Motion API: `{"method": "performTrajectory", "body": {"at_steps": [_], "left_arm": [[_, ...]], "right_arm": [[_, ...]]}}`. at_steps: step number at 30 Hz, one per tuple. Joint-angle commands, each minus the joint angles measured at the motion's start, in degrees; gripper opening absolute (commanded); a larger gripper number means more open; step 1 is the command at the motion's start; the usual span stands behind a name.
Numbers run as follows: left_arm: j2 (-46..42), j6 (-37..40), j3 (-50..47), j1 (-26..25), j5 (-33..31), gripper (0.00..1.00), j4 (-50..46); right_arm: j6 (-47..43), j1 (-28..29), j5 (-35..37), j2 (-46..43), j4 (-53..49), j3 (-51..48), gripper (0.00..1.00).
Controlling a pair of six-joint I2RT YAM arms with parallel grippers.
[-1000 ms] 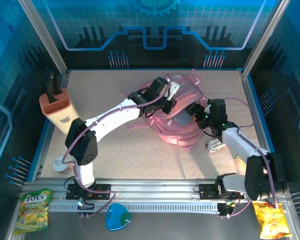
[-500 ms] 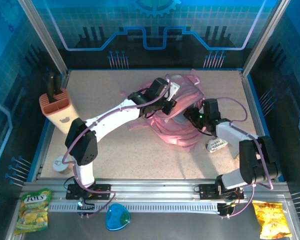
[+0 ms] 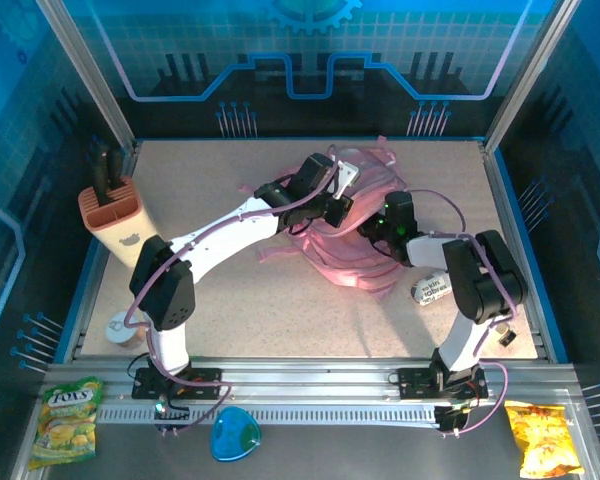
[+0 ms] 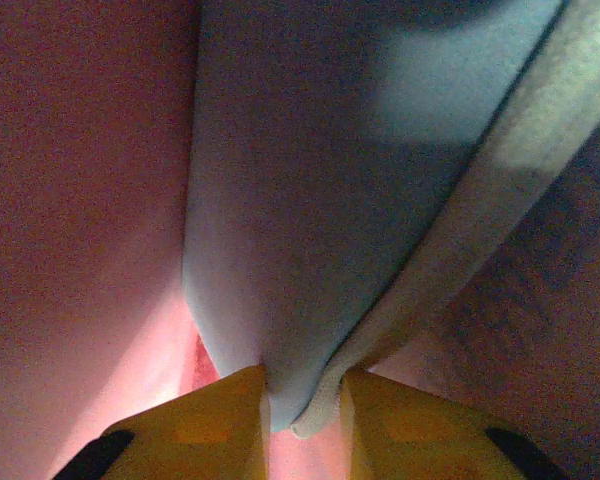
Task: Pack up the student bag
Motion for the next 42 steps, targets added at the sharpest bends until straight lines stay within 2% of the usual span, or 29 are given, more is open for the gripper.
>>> {"method": "performTrajectory", "body": {"at_steps": [1, 5, 12, 16, 21, 23, 27, 29, 30, 37, 42], "left_arm": [[-3.1, -1.6, 1.4, 0.0, 2.4, 0.00, 3.5], [-3.0, -1.7, 1.3, 0.2, 2.1, 0.00, 3.4], [-2.9, -2.3, 1.1, 0.9, 2.7, 0.00, 3.5], [-2.6, -2.5, 0.8, 1.1, 3.3, 0.00, 3.3], [-2.1, -2.7, -0.5, 1.4, 6.1, 0.00, 2.4], [-2.2, -3.6, -1.4, 1.8, 8.4, 0.08, 2.2], [-3.9, -6.2, -5.1, 2.5, 10.2, 0.33, 3.5], [-5.1, -8.5, -7.3, 3.3, 10.2, 0.45, 4.6], [-5.8, -9.7, -8.5, 3.9, 10.2, 0.47, 5.1], [-8.4, -23.0, -16.2, 12.0, 8.8, 0.55, 6.2], [-6.5, -35.2, -21.5, 19.5, 15.9, 0.59, 10.6]], "right_arm": [[3.3, 0.9, 0.6, 3.2, 6.4, 1.8, 0.23], [3.2, 0.2, 0.5, 1.6, 6.7, 0.2, 0.27], [1.6, -3.5, -2.6, -11.9, 4.1, -11.8, 0.45], [-2.0, -5.3, -1.5, -23.7, -8.1, -17.6, 0.52], [-8.5, -6.9, 7.9, -43.4, -33.3, -20.3, 0.63], [-11.6, -8.2, 10.7, -51.0, -42.0, -19.4, 0.66], [-15.8, -9.5, 16.6, -62.8, -53.9, -15.8, 0.73], [-17.6, -9.7, 17.6, -64.7, -56.7, -13.5, 0.77], [-18.4, -9.7, 17.4, -64.4, -57.7, -12.2, 0.78], [-20.6, -8.5, 13.9, -57.5, -56.8, -7.9, 0.82], [-19.9, -6.6, 12.9, -54.5, -54.0, -7.6, 0.87]]}}
